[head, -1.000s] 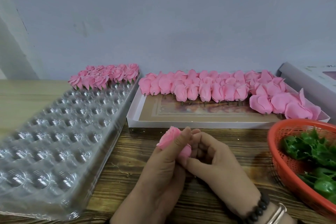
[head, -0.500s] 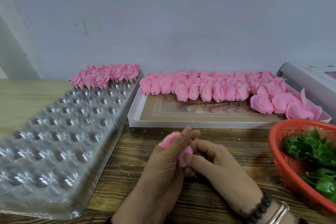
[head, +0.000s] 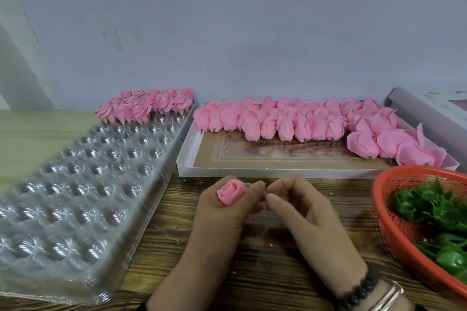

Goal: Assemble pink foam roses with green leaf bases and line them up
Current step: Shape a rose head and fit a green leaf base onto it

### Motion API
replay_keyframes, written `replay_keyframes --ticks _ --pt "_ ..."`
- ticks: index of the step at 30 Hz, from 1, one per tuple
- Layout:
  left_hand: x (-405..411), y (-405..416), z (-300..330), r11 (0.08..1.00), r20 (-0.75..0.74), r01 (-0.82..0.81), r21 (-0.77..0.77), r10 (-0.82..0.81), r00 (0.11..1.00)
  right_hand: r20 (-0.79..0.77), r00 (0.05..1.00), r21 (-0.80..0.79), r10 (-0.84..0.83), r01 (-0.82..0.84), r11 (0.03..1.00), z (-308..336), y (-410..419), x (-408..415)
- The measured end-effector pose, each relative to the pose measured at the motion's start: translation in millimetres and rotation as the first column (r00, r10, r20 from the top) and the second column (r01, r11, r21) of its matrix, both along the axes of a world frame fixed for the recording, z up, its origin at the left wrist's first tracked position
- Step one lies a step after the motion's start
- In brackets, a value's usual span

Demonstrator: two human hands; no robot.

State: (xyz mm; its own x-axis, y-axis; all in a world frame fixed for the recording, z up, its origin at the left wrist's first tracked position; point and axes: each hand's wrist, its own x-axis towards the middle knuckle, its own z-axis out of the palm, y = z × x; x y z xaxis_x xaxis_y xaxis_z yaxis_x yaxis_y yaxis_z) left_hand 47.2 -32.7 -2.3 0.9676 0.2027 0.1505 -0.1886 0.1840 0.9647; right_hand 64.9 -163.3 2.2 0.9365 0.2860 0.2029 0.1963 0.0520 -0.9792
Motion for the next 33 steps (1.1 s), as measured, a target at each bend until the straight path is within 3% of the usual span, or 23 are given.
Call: replay_keyframes --ticks 3,8,14,21,28,33 --pt "1 3 1 0.941 0.1 -0.097 0.324 0.068 0.993 0.102 0.994 -0.052 -0.036 0.042 0.998 1 -3 2" --pt "-1 0 -2 0.861 0.005 0.023 0.508 -0.029 1.0 0.211 0.967 -0.24 0.141 -0.089 0.967 7 -2 -3" --pt "0 1 -5 0.728 -0.03 0.075 0.681 -0.074 0.997 0.165 0.963 -0.262 0.214 -0.167 0.951 8 -8 1" --pt "-3 -3 -4 0.756 -0.028 0.126 0.643 -0.141 0.99 0.137 0.973 -0.219 0.184 -0.152 0.964 7 -7 3" --pt "-1 2 -3 0.855 0.039 0.023 0.518 -0.051 0.998 -0.033 0.996 0.094 -0.08 0.082 0.992 -5 -11 15" --pt "-3 -1 0 0.874 0.119 -0.011 0.485 -0.054 0.991 -0.121 0.99 0.166 -0.071 0.09 0.982 -8 -10 15"
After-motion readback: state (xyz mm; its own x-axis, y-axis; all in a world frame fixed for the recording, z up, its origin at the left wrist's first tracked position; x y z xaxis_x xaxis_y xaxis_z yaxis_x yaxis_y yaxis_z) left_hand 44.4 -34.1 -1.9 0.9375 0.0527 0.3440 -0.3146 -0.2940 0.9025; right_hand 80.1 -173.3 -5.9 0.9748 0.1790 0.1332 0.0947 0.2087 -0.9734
